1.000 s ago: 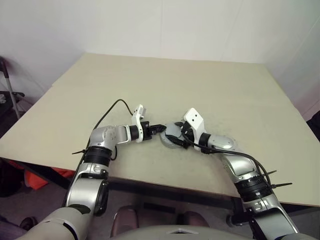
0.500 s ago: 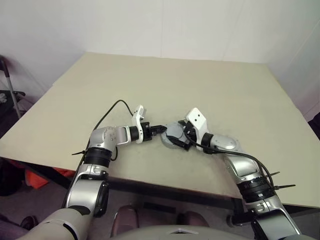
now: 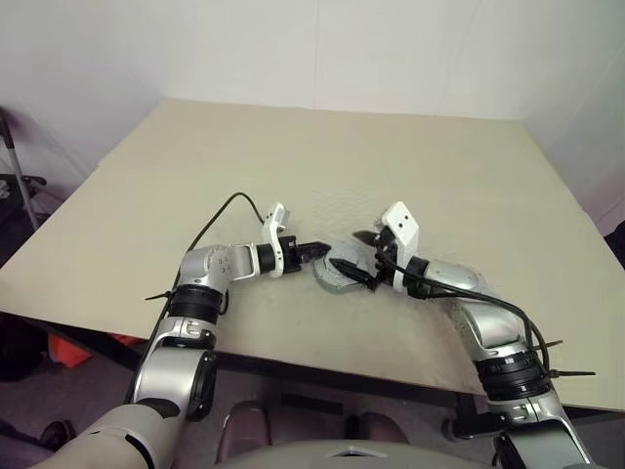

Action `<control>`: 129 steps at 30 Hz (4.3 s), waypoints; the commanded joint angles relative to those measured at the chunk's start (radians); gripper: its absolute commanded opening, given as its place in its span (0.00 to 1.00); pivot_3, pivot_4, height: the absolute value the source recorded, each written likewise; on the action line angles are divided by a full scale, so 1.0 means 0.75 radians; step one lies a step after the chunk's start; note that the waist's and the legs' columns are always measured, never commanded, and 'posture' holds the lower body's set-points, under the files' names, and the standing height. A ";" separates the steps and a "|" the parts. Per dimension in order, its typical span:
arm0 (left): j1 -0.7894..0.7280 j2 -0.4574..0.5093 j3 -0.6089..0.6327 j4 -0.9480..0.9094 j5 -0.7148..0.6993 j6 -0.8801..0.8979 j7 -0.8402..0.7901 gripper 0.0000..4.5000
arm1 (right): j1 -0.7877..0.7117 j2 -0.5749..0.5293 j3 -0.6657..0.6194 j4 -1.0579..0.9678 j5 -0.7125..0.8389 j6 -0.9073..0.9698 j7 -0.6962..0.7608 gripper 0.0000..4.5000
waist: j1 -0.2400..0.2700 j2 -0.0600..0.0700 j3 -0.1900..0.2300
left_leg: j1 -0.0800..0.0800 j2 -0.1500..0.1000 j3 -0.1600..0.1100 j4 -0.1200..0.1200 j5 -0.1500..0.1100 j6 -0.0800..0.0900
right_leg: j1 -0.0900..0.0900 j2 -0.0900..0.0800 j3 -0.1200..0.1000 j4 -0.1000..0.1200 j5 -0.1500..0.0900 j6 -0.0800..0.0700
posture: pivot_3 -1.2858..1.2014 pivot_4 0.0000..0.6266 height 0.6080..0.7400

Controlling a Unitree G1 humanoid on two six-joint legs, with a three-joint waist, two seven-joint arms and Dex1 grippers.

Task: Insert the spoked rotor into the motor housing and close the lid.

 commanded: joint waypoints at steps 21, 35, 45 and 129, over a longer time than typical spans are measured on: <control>-0.028 -0.008 -0.024 0.069 0.049 -0.007 -0.016 0.00 | -0.048 0.003 -0.624 -0.095 0.600 1.204 -0.322 0.99 | 0.031 0.004 0.000 | 0.005 -0.001 0.000 0.000 0.002 -0.003 | 0.004 0.000 0.000 0.001 0.000 0.000 | 0.52 0.00 1.00; -0.058 0.013 0.000 0.115 0.061 -0.040 0.000 0.00 | -0.168 0.362 -0.936 -0.059 0.676 1.473 -0.569 0.99 | 0.033 0.007 -0.001 | 0.006 0.000 0.000 -0.002 0.005 -0.008 | 0.004 0.000 0.000 0.002 0.000 0.000 | 0.52 0.00 1.00; -0.093 0.025 0.030 0.162 0.068 -0.081 0.017 0.00 | -0.230 0.492 -0.976 0.041 0.787 1.473 -0.717 0.99 | 0.032 0.008 -0.001 | 0.006 0.000 0.000 -0.005 0.008 -0.013 | 0.003 0.000 0.000 0.002 0.001 0.001 | 0.52 0.00 1.00; -0.193 -0.059 0.677 0.260 -0.583 0.154 0.256 0.50 | -0.602 0.602 -0.984 0.397 1.349 1.090 -1.247 0.48 | 0.040 0.011 0.002 | -0.024 0.001 -0.003 0.009 0.011 -0.019 | -0.030 0.003 0.000 0.026 0.006 0.007 | 0.52 0.00 1.00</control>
